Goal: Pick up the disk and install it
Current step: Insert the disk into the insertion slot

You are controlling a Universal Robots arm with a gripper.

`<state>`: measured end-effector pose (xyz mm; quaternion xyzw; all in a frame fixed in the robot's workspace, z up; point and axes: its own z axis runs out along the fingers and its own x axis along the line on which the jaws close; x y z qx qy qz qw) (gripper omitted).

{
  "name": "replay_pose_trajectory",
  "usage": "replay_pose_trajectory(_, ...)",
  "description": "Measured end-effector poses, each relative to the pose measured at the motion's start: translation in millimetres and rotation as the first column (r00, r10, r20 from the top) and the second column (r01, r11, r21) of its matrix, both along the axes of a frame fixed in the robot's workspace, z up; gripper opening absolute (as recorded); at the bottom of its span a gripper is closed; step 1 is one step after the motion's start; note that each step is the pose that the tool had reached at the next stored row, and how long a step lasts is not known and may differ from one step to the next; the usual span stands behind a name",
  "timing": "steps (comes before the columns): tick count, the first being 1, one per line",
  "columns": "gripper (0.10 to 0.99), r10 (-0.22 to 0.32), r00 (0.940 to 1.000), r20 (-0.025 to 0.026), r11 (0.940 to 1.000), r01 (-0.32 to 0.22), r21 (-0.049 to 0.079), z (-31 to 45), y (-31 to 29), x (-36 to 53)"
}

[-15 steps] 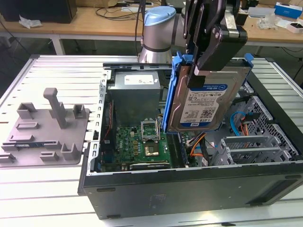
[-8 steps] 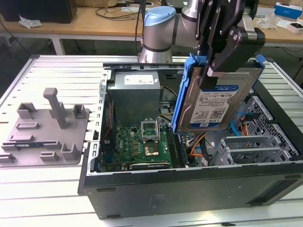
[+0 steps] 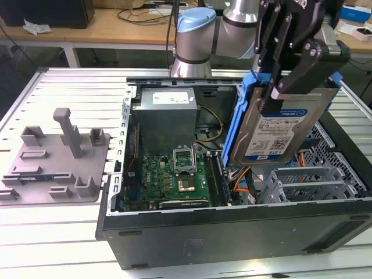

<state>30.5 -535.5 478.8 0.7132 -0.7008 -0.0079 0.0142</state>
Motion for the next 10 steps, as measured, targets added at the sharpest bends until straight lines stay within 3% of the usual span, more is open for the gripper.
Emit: replay_pose_trajectory(10, 0.365, 0.000, 1.0000, 0.0000, 1.0000, 0.000, 0.000, -1.1, -3.6, 37.4)
